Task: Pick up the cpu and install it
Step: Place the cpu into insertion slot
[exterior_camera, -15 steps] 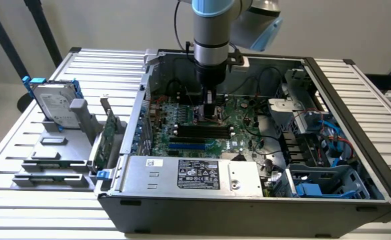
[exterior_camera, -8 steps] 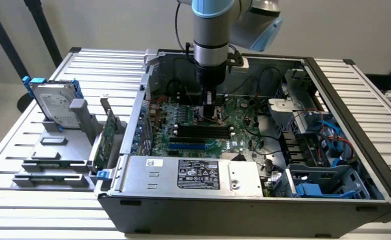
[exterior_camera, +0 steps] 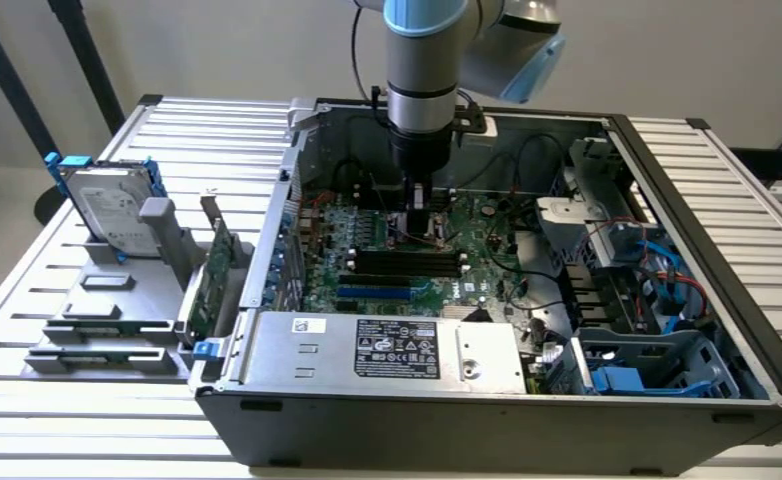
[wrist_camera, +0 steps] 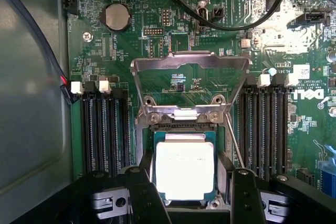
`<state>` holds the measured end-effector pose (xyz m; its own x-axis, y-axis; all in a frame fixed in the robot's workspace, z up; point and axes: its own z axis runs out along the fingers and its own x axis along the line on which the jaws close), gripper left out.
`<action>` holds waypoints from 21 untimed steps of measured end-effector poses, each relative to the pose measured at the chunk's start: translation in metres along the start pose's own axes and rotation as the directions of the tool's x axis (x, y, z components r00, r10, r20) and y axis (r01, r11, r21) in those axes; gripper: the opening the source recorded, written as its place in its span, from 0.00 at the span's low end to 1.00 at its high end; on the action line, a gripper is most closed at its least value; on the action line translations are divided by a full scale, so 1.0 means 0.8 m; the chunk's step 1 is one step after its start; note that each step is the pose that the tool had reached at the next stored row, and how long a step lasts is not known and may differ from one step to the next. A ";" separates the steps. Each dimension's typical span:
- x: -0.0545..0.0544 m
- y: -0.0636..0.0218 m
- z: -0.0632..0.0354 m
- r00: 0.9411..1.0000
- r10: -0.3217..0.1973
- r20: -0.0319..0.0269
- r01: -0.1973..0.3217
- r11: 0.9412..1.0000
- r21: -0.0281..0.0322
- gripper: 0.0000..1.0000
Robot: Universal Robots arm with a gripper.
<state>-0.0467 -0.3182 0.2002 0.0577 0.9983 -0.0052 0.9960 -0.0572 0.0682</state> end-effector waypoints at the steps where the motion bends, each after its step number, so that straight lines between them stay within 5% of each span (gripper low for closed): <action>1: 0.000 0.000 0.000 1.000 0.000 0.000 0.000 1.000 0.000 0.55; 21: 0.000 0.000 0.007 1.000 -0.002 0.008 0.002 1.000 -0.008 0.55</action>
<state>-0.0466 -0.3181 0.1943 0.0562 0.9983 -0.0131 0.9956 -0.0550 0.0763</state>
